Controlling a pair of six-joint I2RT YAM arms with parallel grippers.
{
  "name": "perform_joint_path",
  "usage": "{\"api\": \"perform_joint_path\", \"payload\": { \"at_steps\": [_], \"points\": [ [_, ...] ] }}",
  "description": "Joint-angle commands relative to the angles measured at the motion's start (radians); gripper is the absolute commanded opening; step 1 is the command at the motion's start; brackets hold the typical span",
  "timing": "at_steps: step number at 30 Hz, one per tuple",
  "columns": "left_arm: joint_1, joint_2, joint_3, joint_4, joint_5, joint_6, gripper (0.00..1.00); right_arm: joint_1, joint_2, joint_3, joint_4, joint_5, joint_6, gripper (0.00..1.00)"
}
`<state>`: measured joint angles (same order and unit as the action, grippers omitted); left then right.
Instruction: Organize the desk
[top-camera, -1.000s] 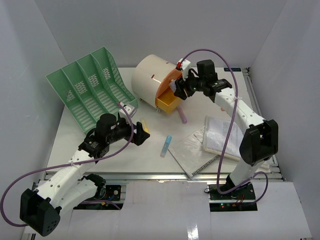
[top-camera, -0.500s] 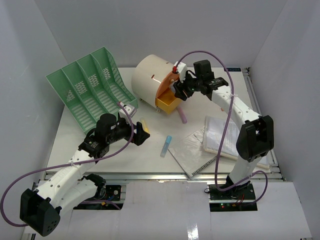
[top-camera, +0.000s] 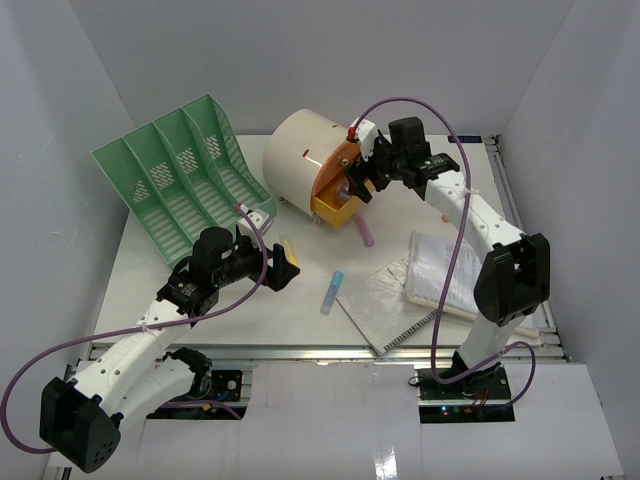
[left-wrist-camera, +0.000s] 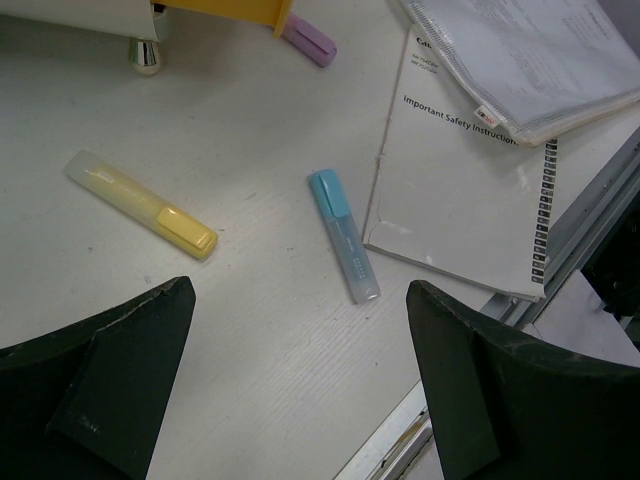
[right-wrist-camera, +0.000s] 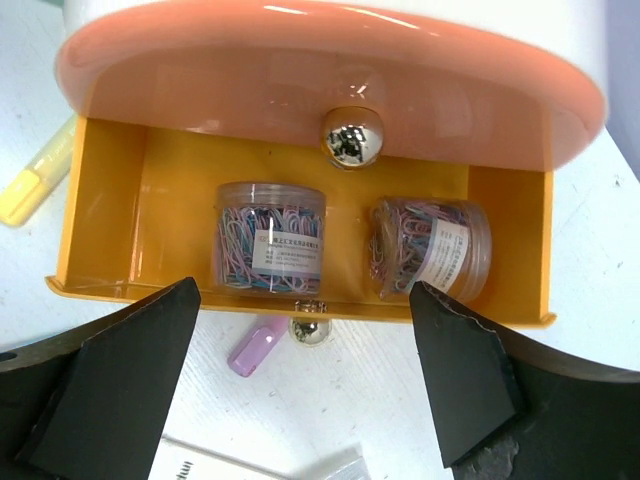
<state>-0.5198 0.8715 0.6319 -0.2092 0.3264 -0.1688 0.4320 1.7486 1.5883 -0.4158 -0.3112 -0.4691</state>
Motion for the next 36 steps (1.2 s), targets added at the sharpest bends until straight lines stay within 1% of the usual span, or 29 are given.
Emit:
{"api": "perform_joint_path", "payload": {
  "at_steps": [1,3,6,8,10,11,13,14,18,24,28,36],
  "points": [
    [-0.002,-0.017,-0.002,0.004,0.005,0.009,0.98,-0.075,-0.106,0.037,0.069,0.081,0.130,0.91],
    [0.000,-0.018,-0.001,0.003,0.007,0.008,0.98,-0.128,-0.120,0.011,0.106,0.106,0.226,0.91],
    [0.000,-0.019,-0.001,0.004,0.008,0.008,0.98,-0.277,-0.110,-0.035,0.159,0.133,0.391,0.90],
    [0.000,-0.019,-0.001,0.002,0.008,0.008,0.98,-0.342,-0.075,-0.055,0.177,0.209,0.526,0.91],
    [-0.001,-0.016,-0.001,0.003,0.010,0.008,0.98,-0.375,-0.050,-0.058,0.177,0.297,0.593,0.96],
    [-0.002,-0.016,-0.001,0.003,0.010,0.007,0.98,-0.381,-0.030,-0.057,0.177,0.339,0.615,0.96],
    [0.000,-0.013,-0.003,0.002,0.008,0.008,0.98,-0.405,0.025,-0.044,0.177,0.363,0.649,0.91],
    [0.000,-0.011,-0.002,0.002,0.007,0.008,0.98,-0.414,0.049,-0.034,0.179,0.359,0.665,0.90],
    [-0.001,-0.003,-0.003,0.003,0.000,0.009,0.98,-0.430,0.167,0.023,0.193,0.363,0.713,0.90],
    [0.000,0.008,-0.003,-0.002,-0.010,0.011,0.98,-0.461,0.286,0.092,0.197,0.416,0.772,0.90],
    [0.000,0.022,-0.001,-0.002,-0.013,0.015,0.98,-0.467,0.316,0.096,0.205,0.448,0.792,0.92],
    [-0.001,0.042,0.000,-0.005,-0.018,0.016,0.98,-0.472,0.418,0.138,0.217,0.414,0.851,1.00]
  ]
}}
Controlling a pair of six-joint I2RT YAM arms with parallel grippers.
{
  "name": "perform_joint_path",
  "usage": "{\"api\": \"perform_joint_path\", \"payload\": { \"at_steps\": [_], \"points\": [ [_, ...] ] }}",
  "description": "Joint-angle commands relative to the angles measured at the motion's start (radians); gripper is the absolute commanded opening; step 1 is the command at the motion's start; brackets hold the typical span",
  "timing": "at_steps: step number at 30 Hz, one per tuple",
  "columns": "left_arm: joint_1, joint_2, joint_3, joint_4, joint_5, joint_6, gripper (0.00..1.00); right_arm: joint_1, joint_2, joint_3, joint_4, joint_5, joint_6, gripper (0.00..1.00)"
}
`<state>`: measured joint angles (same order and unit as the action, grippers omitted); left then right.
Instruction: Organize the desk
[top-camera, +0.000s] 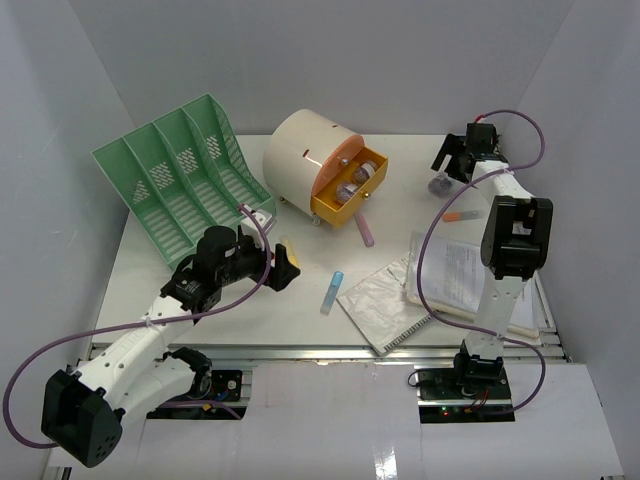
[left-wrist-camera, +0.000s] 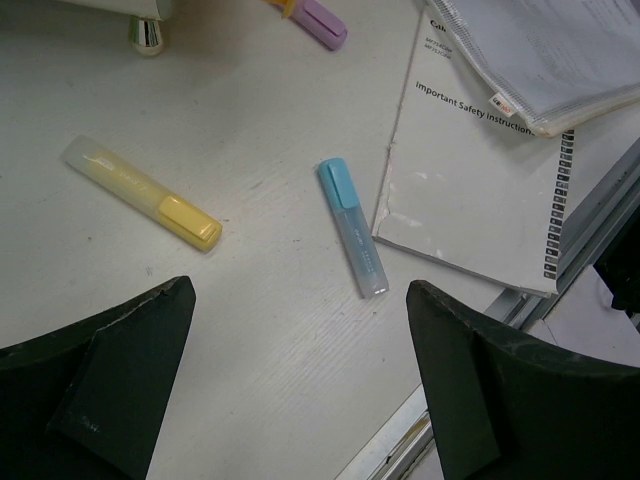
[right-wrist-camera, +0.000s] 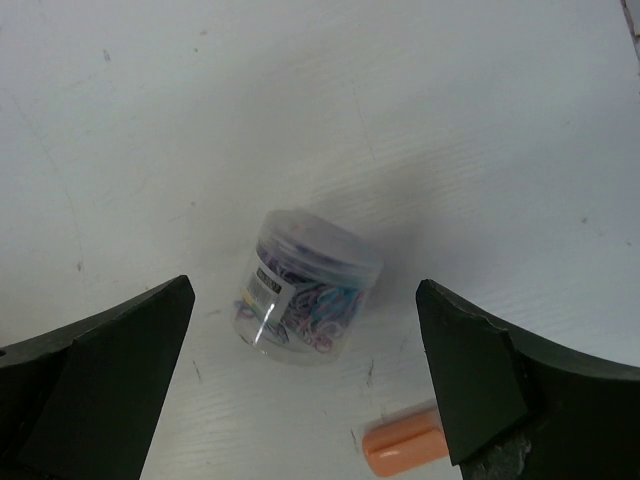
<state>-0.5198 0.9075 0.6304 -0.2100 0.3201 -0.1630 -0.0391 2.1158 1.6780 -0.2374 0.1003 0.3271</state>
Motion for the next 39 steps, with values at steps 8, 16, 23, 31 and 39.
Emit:
{"api": "perform_joint_path", "payload": {
  "at_steps": [8,16,23,31,39],
  "points": [
    [-0.002,0.020,0.001,-0.007,-0.019,0.013,0.98,-0.014,0.108,0.057,0.041,-0.040,0.096,0.84],
    [0.000,0.025,0.002,-0.011,-0.027,0.013,0.98,-0.027,0.123,0.035,0.050,-0.086,0.093,0.49],
    [0.000,0.012,0.002,-0.012,-0.026,0.013,0.98,-0.026,-0.050,-0.131,0.203,-0.223,-0.009,0.22],
    [-0.001,-0.004,0.005,-0.011,-0.013,0.013,0.98,0.079,-0.377,-0.295,0.247,-0.601,-0.403,0.21],
    [0.000,-0.025,0.002,-0.012,-0.015,0.011,0.98,0.328,-0.555,-0.272,0.130,-0.745,-0.672,0.23]
  ]
}}
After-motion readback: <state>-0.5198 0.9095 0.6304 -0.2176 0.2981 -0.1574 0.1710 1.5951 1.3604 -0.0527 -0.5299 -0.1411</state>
